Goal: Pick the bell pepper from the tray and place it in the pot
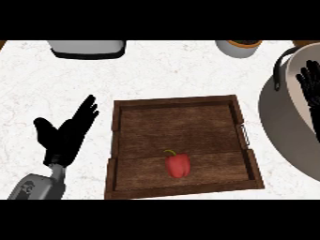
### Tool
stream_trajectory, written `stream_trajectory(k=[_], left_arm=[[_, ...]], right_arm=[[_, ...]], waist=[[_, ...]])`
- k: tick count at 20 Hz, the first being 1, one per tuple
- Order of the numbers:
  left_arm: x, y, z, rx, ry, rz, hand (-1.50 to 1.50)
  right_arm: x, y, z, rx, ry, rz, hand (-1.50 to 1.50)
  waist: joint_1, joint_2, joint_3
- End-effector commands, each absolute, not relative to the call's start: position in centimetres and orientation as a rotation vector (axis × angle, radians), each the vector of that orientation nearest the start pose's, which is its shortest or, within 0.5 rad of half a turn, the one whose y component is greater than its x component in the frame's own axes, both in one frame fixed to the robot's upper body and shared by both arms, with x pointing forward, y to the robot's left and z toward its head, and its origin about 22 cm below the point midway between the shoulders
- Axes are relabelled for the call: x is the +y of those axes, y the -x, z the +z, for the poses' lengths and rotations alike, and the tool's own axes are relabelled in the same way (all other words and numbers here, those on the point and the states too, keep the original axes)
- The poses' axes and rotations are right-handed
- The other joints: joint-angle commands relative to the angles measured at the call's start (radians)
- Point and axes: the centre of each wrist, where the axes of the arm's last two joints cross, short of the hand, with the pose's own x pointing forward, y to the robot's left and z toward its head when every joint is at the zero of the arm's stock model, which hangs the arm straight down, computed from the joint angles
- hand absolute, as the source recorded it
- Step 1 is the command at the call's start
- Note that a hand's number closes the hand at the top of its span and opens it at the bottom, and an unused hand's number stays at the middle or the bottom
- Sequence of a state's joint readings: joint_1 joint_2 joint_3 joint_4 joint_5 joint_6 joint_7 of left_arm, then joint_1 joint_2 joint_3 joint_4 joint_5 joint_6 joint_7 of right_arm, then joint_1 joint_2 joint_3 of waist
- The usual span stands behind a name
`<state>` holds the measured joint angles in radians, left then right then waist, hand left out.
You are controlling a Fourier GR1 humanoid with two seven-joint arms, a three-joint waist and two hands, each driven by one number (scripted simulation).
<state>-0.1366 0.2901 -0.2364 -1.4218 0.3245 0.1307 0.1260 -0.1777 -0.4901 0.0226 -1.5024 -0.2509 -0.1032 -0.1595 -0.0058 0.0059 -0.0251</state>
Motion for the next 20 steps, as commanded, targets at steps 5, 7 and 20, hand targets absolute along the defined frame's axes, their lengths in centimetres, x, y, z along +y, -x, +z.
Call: stream_trajectory(k=[5, 7, 20], left_arm=[[26.7, -29.8, 6.3, -1.626, -0.131, -0.035, 0.0], [26.3, -29.4, 5.3, -1.577, -0.088, -0.055, 0.0], [28.0, -28.3, 7.0, -1.601, -0.2, 0.064, 0.0]], right_arm=[[-25.1, -31.7, 12.0, -1.959, 0.063, 0.647, 1.5], [-28.5, -31.1, 16.9, -1.97, 0.5, 1.16, 1.5], [-19.3, -31.4, 12.2, -2.044, 0.087, 1.227, -1.5]], waist=[[0.084, -0.003, 0.025], [0.11, -0.037, -0.012], [0.006, -0.009, 0.024]])
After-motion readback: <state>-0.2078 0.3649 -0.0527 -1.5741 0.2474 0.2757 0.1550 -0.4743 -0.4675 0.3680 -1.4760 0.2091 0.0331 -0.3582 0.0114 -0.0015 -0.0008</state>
